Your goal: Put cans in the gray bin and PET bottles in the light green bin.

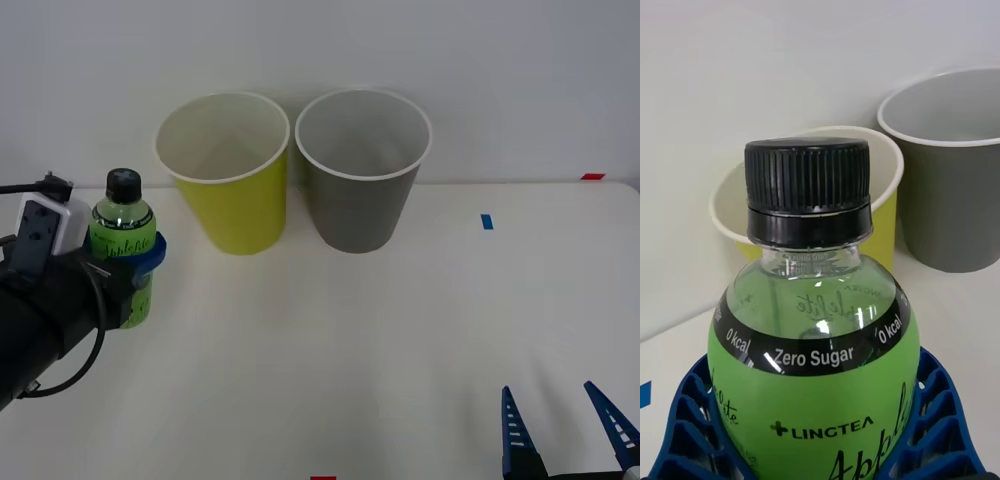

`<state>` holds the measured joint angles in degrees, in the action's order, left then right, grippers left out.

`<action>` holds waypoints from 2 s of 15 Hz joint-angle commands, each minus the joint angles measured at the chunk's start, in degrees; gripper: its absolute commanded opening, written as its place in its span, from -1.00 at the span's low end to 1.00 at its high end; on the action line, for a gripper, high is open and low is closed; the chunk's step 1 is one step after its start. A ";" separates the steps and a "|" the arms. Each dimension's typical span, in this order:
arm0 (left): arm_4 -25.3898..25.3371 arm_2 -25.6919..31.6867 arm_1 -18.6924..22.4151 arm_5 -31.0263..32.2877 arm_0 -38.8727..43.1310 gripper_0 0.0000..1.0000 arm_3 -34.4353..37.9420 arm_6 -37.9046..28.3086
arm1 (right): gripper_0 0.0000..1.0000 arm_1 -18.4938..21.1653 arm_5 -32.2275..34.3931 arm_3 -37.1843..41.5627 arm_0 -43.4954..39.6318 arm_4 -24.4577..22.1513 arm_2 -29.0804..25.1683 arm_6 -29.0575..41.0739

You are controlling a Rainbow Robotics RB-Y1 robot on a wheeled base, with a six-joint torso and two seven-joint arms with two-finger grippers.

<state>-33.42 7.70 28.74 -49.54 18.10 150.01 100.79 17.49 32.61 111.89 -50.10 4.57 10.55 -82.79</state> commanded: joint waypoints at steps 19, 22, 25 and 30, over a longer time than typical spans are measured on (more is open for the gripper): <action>-11.93 3.20 0.53 -8.12 -43.59 -1.00 -24.94 0.64 | 0.90 0.00 0.00 0.00 0.00 0.00 0.00 0.00; -11.49 0.12 0.62 -6.98 -48.86 -1.00 -32.06 0.90 | 0.90 0.00 0.00 0.00 0.00 0.00 0.00 0.00; -10.79 -3.48 0.62 -0.91 -51.50 -1.00 -38.39 1.34 | 0.90 0.00 0.00 0.00 0.00 0.00 0.00 0.00; -10.17 -8.14 0.53 6.56 -55.28 -1.00 -46.74 1.61 | 0.90 0.00 0.00 0.00 0.00 0.00 0.00 0.00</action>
<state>-43.67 0.47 29.27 -44.58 -36.59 104.59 102.31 17.49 32.61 111.88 -50.10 4.57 10.55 -82.79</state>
